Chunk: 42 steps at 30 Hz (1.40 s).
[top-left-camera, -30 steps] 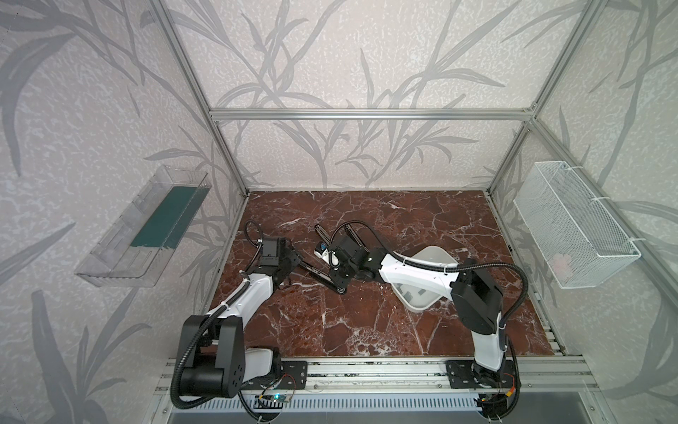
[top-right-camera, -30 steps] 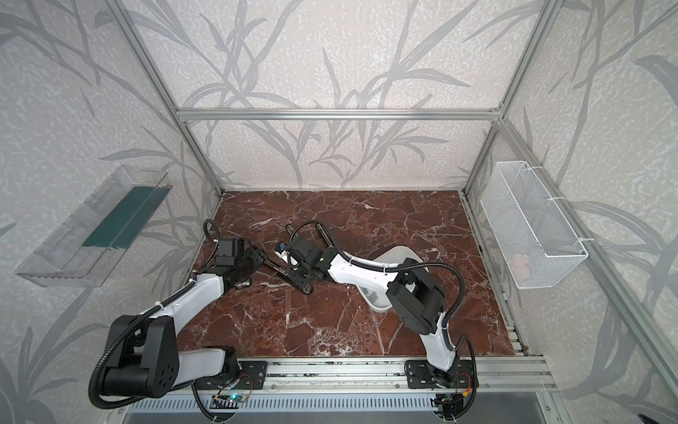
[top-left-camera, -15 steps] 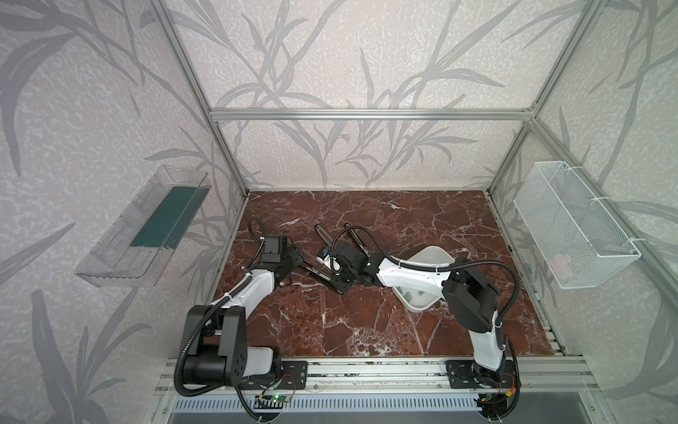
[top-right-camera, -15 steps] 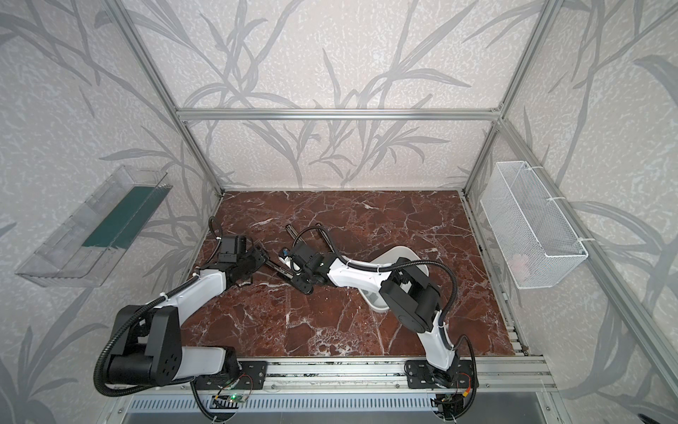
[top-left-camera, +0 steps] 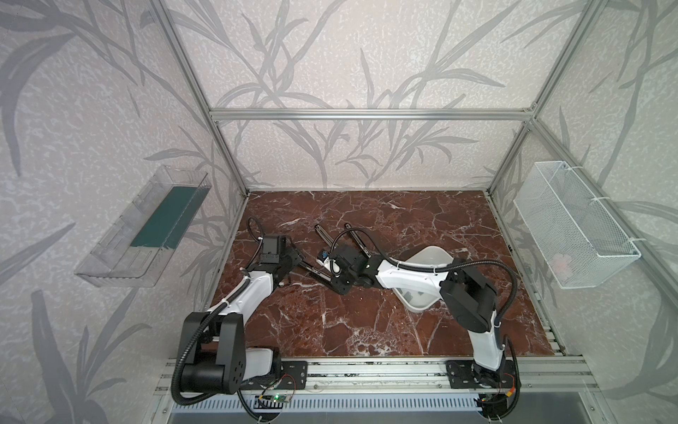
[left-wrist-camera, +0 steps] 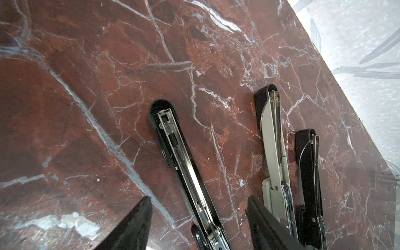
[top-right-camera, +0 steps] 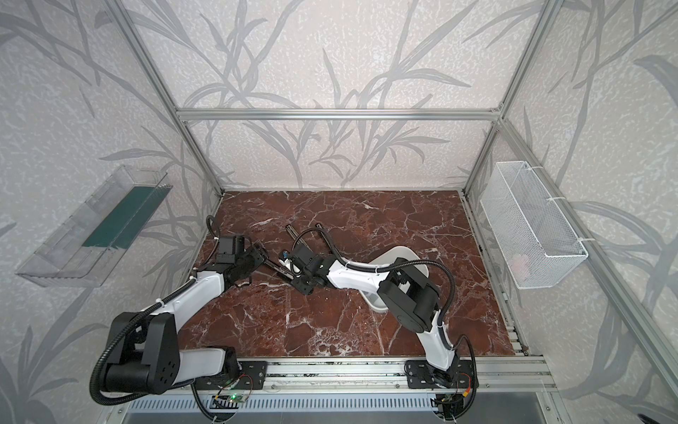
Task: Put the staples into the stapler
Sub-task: 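Lower the strip into the black stapler's open channel with the right gripper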
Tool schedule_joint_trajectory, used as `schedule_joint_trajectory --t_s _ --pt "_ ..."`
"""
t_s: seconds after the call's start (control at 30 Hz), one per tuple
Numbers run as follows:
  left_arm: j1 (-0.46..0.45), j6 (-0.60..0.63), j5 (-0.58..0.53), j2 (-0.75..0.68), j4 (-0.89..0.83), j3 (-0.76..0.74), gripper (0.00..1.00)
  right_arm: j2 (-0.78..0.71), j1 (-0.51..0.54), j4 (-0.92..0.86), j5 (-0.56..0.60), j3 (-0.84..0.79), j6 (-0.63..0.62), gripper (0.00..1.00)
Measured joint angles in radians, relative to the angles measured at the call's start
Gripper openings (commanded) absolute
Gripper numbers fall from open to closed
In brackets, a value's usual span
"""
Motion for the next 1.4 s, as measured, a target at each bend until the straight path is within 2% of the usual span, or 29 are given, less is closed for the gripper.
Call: schedule_joint_trajectory --t_s 1.17,1.3,1.4 --pt "0.000 0.003 -0.014 -0.023 -0.005 -0.001 0.71 0.009 0.000 0.000 0.003 -0.008 0.000 0.07" --pt "0.000 0.003 -0.014 -0.023 -0.005 -0.002 0.71 0.009 0.000 0.000 0.011 -0.008 -0.001 0.18" --pt "0.000 0.003 -0.014 -0.023 -0.005 -0.004 0.71 0.009 0.000 -0.001 0.017 -0.008 -0.001 0.19"
